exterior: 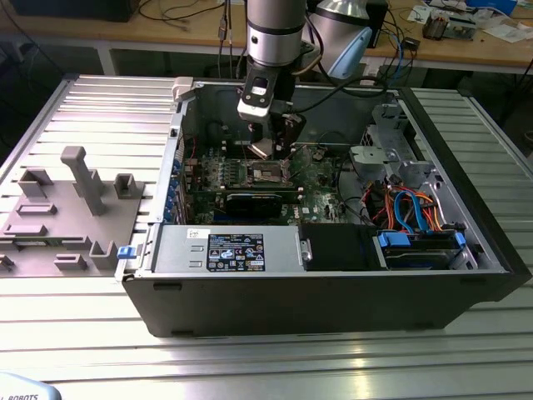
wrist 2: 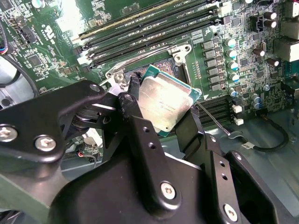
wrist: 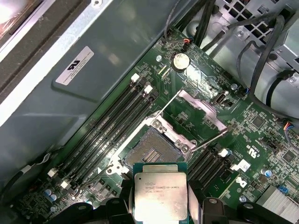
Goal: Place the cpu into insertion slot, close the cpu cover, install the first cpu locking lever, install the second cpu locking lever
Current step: 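Place the cpu into insertion slot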
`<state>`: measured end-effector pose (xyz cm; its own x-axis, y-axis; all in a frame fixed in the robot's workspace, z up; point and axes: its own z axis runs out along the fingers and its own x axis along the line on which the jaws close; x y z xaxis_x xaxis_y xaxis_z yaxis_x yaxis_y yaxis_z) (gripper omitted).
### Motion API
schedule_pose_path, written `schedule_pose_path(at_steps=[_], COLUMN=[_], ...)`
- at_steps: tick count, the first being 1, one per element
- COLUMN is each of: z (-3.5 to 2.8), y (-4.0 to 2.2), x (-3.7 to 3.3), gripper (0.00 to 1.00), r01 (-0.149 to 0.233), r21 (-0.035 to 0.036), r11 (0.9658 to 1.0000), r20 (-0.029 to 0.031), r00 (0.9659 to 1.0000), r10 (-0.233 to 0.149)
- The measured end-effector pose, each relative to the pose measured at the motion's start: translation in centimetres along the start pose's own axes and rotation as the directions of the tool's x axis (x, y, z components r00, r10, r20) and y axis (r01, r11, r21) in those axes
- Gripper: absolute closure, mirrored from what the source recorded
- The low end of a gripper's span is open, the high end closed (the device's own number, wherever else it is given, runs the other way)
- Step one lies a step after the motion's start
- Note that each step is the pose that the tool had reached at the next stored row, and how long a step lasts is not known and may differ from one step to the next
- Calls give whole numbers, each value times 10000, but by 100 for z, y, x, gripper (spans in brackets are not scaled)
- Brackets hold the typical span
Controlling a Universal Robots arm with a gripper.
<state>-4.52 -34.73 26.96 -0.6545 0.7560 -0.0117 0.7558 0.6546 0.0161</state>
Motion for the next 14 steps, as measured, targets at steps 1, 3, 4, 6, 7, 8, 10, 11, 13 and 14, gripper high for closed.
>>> schedule_pose_path(at_steps=[1,3,4,6,7,8,10,11,13,14], z=[0,0,0,0,0,0,0,0,0,0], y=[0,0,0,0,0,0,0,0,0,0], x=[0,0,0,0,0,0,0,0,0,0], gripper=[45,45,45,45,45,45,45,45,45,45], r01=[-43,-88,-108,-151,-174,-203,-239,-260,-304,-467], r21=[1,2,2,2,3,3,3,4,4,6], r11=[10000,10000,9999,9999,9998,9998,9997,9997,9995,9989], r20=[1,2,2,3,3,3,4,5,5,8], r00=[10000,10000,9999,9999,9998,9998,9997,9997,9995,9989], r10=[43,88,108,151,174,203,239,260,304,467])
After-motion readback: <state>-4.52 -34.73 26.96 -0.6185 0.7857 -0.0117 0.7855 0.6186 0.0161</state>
